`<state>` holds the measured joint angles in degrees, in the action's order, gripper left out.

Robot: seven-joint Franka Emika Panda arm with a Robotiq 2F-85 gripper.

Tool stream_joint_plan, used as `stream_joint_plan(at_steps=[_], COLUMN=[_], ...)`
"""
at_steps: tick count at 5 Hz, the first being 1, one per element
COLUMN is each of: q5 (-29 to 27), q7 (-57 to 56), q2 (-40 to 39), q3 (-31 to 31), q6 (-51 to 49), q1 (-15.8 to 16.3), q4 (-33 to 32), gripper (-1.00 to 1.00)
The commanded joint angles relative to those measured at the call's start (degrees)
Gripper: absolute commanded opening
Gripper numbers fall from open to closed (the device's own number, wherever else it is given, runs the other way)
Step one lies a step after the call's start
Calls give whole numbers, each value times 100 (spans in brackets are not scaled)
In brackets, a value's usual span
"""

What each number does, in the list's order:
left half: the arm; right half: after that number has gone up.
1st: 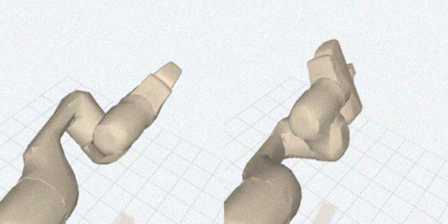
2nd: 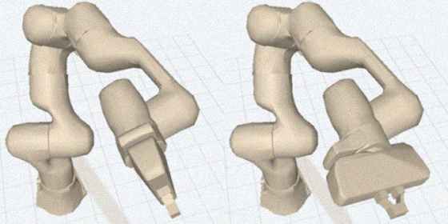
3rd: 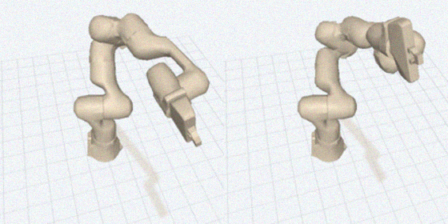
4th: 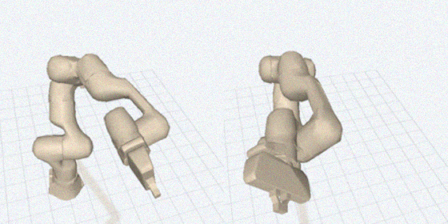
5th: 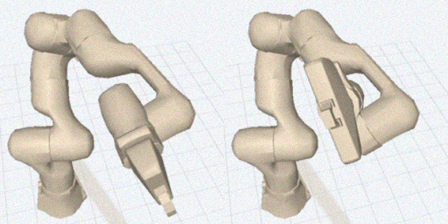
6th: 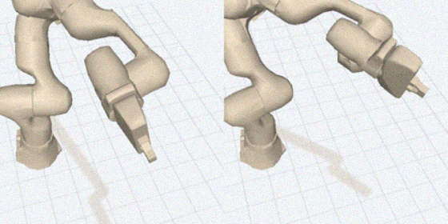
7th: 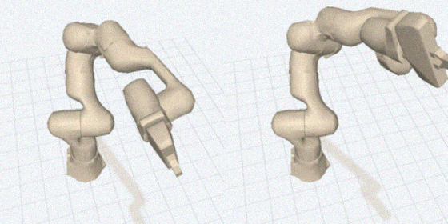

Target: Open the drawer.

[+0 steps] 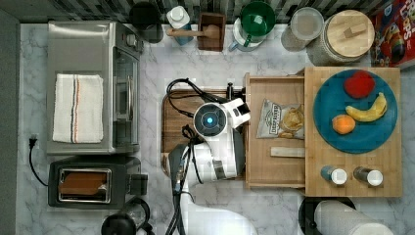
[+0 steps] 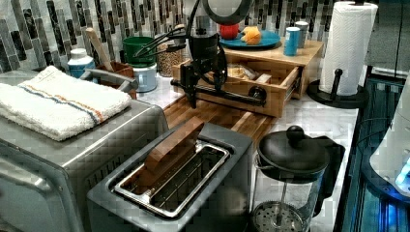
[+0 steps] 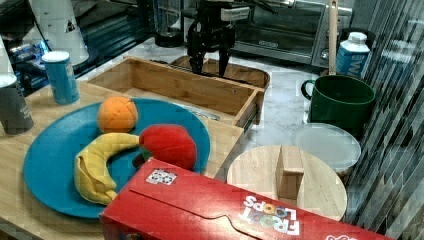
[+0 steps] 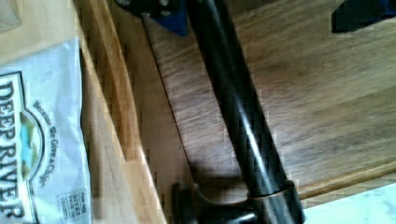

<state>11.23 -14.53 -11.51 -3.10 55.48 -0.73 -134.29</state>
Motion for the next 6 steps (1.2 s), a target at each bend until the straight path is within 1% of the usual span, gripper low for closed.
stream_joint_plan(at_steps=[1, 2, 3, 5, 6], q5=[-171, -1005, -1385, -1304, -1301], q7=[-340, -1477, -2276, -2221, -2218], q2=[-131, -25, 15, 2, 1], q3=[-617, -929, -1168, -1393, -1402], q6=[42, -344, 39, 42, 41], q1=[341, 3, -312, -537, -546], q4=[417, 633, 495, 495, 494], gripper=[100, 100, 100, 100, 100])
